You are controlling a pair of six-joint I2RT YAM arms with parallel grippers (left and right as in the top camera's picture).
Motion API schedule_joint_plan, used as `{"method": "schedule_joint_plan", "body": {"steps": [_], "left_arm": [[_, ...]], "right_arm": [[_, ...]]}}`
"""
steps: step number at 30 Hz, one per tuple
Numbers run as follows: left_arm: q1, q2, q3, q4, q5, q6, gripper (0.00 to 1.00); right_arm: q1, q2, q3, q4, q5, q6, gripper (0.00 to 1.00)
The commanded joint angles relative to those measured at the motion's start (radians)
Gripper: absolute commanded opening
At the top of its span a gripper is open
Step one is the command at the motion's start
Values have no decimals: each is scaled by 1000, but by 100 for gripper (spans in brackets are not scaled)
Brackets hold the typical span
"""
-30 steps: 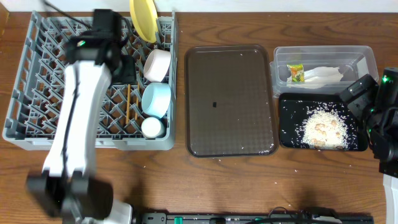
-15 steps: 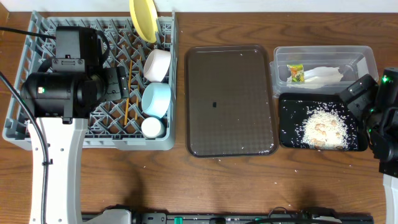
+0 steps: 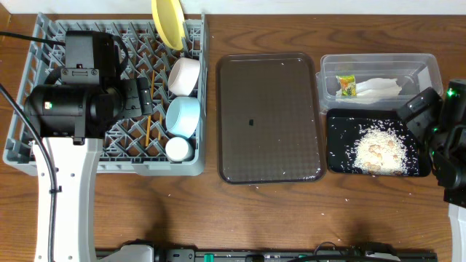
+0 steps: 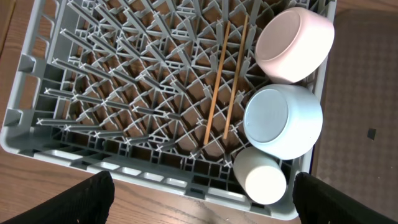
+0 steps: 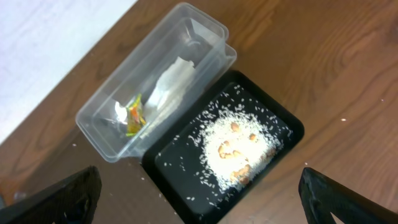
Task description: Sort waste into correct bins and load items into the dishwasher
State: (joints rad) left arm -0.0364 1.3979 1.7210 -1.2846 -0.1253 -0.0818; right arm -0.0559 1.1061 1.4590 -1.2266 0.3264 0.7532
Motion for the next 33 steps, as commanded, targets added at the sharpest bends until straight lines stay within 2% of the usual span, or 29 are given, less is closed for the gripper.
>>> {"method": "schedule_joint_plan", "body": {"steps": [1,5,8,12,17,21,26,33], "left_arm": [[2,0,9,-5,8,-5,92],[2,0,9,-5,8,-5,92],[2,0,9,-5,8,-5,93],[2,0,9,-5,8,-5,93],[2,0,9,-5,8,-5,93],[2,0,9,-5,8,-5,93],[2,0,9,-5,8,-5,93],[2,0,9,-5,8,-5,93]], "right_arm": [[-3,5,-1,-13,17,-10,99],[-3,-32,-12,-30,60,-10,99],[-3,-113,-103,80,114,-11,99],[-3,-298,-357,343,119,-19,99],[-3,-539,-746,745,30,-247,99],[-3,-699,-997,964,-51,-372,99],[-3,-862,-1210,1084,-146,-455,99],[-2,-1028,-1369,1116,-261,-574,99]]}}
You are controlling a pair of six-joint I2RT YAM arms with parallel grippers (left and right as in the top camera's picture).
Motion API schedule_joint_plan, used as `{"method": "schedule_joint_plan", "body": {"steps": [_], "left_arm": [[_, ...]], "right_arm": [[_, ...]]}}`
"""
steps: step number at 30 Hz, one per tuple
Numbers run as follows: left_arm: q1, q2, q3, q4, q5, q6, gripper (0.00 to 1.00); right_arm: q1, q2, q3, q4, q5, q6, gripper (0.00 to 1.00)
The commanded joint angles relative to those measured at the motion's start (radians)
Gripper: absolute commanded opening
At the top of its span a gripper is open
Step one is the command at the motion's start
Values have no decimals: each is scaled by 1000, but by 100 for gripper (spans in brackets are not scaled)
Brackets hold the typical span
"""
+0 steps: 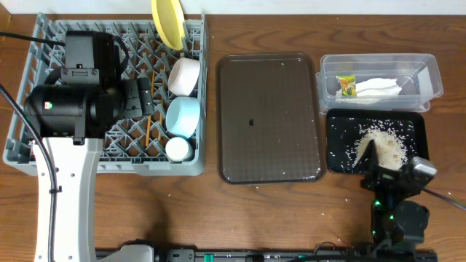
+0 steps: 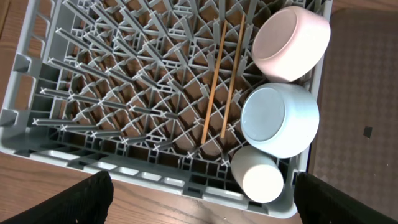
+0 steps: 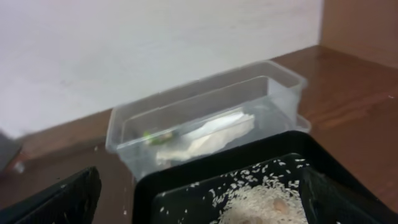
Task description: Sort waste into correct bins and load items into the dishwasher
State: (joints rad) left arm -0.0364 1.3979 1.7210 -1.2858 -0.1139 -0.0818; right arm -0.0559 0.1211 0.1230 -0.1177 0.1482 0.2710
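The grey dish rack (image 1: pixel 22 145) at the left holds a yellow plate (image 1: pixel 167 22), a pink bowl (image 2: pixel 291 43), a blue bowl (image 2: pixel 280 121), a white cup (image 2: pixel 258 177) and two chopsticks (image 2: pixel 214 87). My left gripper (image 2: pixel 202 202) hangs open above the rack's front rim, empty. The clear bin (image 3: pixel 205 112) at the back right contains wrappers and tissue. In front of it the black bin (image 1: pixel 338 145) holds rice (image 1: pixel 386 142) with food bits. My right gripper (image 1: pixel 389 166) sits low at the black bin's near edge, open and empty, facing the clear bin.
A brown serving tray (image 1: pixel 269 116) lies between the rack and the bins, carrying only a dark speck and a few grains. Loose rice grains dot the wooden table around the bins. The right arm's base stands at the table's front right.
My right arm was high beside the bins at the right edge, looking down; now it is low at the black bin's front edge, looking level across it. The left arm barely shifted.
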Motion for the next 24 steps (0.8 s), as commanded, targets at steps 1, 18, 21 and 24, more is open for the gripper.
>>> {"method": "schedule_joint_plan", "body": {"steps": [1,18,21,24], "left_arm": [[2,0,9,-4,-3,-5,93],[2,0,9,-4,-3,-5,93],[2,0,9,-4,-3,-5,93],[2,0,9,-4,-3,-5,93]], "right_arm": [[-1,-55,-45,8,-94,-94,99],[25,-117,-105,21,-104,-93,99],[24,-117,-105,21,-104,-93,99],[24,-116,-105,21,-104,-93,99]]}}
